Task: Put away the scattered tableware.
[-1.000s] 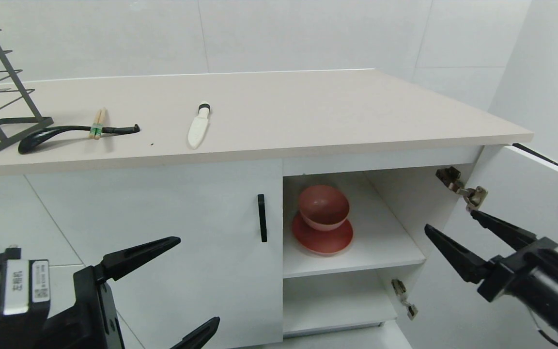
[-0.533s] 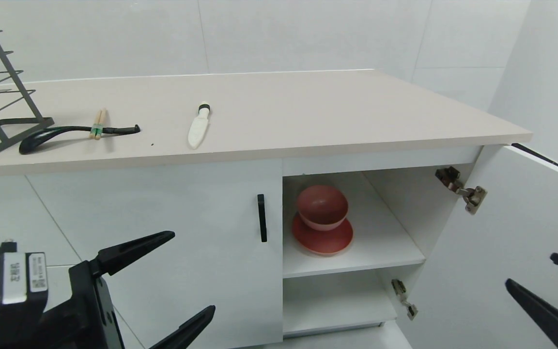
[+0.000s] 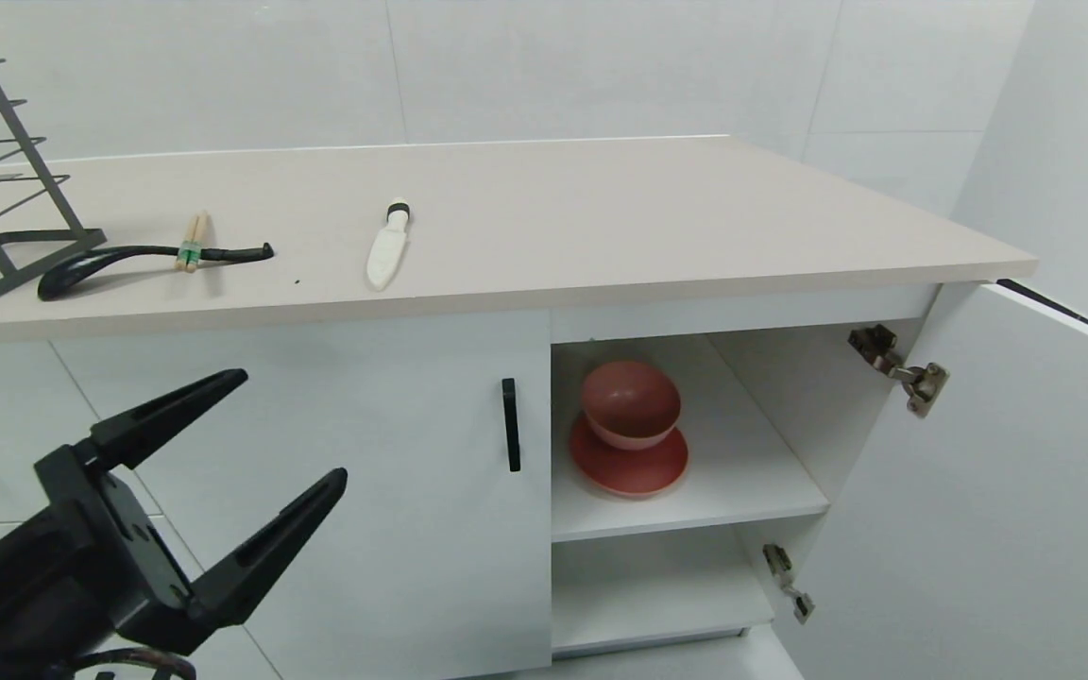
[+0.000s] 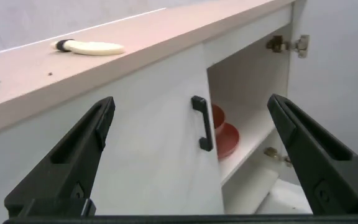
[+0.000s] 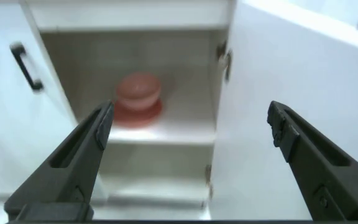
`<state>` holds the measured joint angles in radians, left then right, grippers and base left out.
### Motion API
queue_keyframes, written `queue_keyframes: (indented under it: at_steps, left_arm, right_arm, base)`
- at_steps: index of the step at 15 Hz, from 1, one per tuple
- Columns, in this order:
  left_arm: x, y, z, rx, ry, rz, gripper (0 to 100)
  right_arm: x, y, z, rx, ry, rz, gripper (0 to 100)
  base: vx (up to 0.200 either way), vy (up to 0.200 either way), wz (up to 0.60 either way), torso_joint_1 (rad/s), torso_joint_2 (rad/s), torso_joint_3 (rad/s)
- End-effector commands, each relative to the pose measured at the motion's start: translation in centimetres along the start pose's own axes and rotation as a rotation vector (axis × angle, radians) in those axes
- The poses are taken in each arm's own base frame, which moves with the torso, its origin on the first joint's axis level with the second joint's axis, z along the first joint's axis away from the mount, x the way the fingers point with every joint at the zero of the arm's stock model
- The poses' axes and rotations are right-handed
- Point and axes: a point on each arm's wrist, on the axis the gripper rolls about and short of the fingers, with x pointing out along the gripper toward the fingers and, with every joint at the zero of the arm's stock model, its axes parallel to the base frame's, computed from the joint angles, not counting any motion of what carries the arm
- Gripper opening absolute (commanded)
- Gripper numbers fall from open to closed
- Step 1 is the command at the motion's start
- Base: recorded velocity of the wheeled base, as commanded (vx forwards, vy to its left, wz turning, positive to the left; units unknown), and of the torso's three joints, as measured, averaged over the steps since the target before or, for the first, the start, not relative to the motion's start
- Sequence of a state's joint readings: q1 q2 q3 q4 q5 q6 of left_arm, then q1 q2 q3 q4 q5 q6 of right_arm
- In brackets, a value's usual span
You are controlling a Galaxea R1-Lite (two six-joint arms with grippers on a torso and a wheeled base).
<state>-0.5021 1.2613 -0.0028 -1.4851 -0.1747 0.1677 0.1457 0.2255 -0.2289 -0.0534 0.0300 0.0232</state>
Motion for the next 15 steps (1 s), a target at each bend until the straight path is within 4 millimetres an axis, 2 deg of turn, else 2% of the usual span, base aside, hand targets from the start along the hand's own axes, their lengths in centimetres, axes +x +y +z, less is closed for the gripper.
queue_keyframes:
  at_steps: [1,4,7,9,11,13,15]
  left_arm:
    - [-1.4,0.5,1.3,0.004,-0.056,0.136,100]
    - [-4.3,0.6,2.7,-0.026,-0.097,0.320,100]
    - [-8.1,0.1,3.2,-0.032,-0.110,0.378,100]
    - [-12.0,-0.7,2.6,0.013,-0.100,0.523,100]
    - [-15.0,-2.2,1.8,0.043,-0.080,0.617,100]
    - [-15.8,-3.1,1.1,0.036,-0.050,0.697,100]
    - [-15.8,-3.3,0.4,0.040,-0.031,0.737,100]
  right_arm:
    - [-2.0,0.1,0.4,0.003,-0.133,-0.041,100]
    - [-2.0,0.3,0.5,-0.003,-0.131,-0.080,100]
    - [-1.7,0.5,0.2,-0.009,-0.108,-0.115,100]
    - [-2.2,0.5,-1.1,-0.011,-0.124,-0.129,100]
    - [-1.9,0.5,-3.5,-0.018,-0.096,-0.142,100]
    - [-1.3,0.3,-5.6,-0.007,-0.037,-0.145,100]
    - [-1.1,0.2,-7.4,0.005,0.088,-0.155,100]
  base:
    - [0.000,0.000,0.00,0.000,0.00,0.000]
    - [0.000,0.000,0.00,0.000,0.00,0.000]
    - [0.000,0.000,0.00,0.000,0.00,0.000]
    - [0.000,0.000,0.00,0.000,0.00,0.000]
    - [0.000,0.000,0.00,0.000,0.00,0.000]
    - [0.000,0.000,0.00,0.000,0.00,0.000]
    - [0.000,0.000,0.00,0.000,0.00,0.000]
